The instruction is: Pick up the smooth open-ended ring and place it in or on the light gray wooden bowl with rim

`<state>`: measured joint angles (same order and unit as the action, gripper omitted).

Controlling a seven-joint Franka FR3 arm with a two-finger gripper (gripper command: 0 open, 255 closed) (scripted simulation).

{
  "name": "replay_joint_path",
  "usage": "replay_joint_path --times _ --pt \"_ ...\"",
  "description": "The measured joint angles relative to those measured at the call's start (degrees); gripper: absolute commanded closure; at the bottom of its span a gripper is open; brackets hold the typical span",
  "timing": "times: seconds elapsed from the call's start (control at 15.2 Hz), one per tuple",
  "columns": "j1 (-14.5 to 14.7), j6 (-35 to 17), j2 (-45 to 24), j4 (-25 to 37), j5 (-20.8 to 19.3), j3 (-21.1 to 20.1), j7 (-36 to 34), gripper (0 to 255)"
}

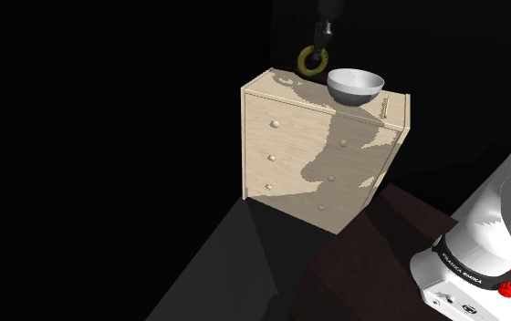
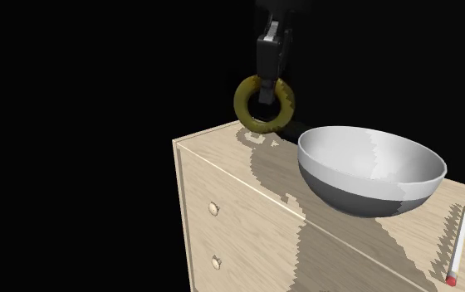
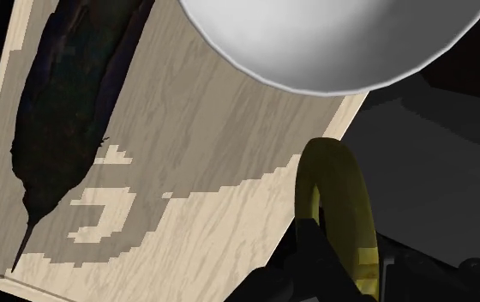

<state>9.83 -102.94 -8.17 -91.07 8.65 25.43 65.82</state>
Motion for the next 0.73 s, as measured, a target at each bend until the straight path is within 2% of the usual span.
replay_joint_path --times 0.73 --pt "-0.93 9.37 -1.84 11.02 0.71 0.34 -0.28 255"
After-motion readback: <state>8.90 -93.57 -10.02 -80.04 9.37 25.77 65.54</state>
